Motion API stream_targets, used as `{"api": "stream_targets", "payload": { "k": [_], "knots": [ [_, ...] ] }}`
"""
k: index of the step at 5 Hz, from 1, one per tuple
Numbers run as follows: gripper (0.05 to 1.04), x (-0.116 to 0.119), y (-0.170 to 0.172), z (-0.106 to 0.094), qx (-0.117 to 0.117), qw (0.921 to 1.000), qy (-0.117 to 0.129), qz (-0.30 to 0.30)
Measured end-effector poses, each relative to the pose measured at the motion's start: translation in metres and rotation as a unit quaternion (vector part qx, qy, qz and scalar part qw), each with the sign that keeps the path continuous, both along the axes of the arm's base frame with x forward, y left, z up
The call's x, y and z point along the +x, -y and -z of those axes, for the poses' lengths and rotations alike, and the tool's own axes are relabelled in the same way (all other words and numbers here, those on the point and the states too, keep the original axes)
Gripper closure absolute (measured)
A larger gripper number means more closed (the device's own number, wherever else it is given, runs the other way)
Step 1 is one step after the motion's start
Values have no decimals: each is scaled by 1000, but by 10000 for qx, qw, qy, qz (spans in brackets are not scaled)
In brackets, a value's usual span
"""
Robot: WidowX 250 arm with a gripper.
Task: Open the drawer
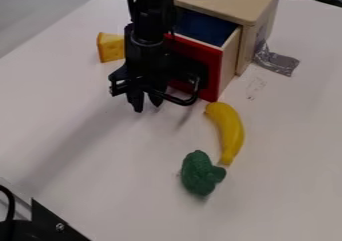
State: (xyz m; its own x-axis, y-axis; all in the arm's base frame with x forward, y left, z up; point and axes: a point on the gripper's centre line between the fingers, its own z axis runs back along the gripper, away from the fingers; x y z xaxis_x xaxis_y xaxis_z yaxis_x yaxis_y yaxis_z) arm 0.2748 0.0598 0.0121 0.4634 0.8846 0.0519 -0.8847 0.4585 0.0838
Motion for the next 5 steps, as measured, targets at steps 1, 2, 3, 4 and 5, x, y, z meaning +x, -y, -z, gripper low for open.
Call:
{"api": "stream_targets", "payload": {
  "k": [1,2,3,4,5],
  "knots": [
    [677,-5,1,1,-1,10000,-16,16],
    [632,-6,1,1,-3,10000,3,66],
    [321,-8,6,2,-94,9983,-104,565],
    [89,-5,7,-1,-148,9974,-116,701],
    [84,6,6,-14,-199,9945,-127,1022]
  ]
}}
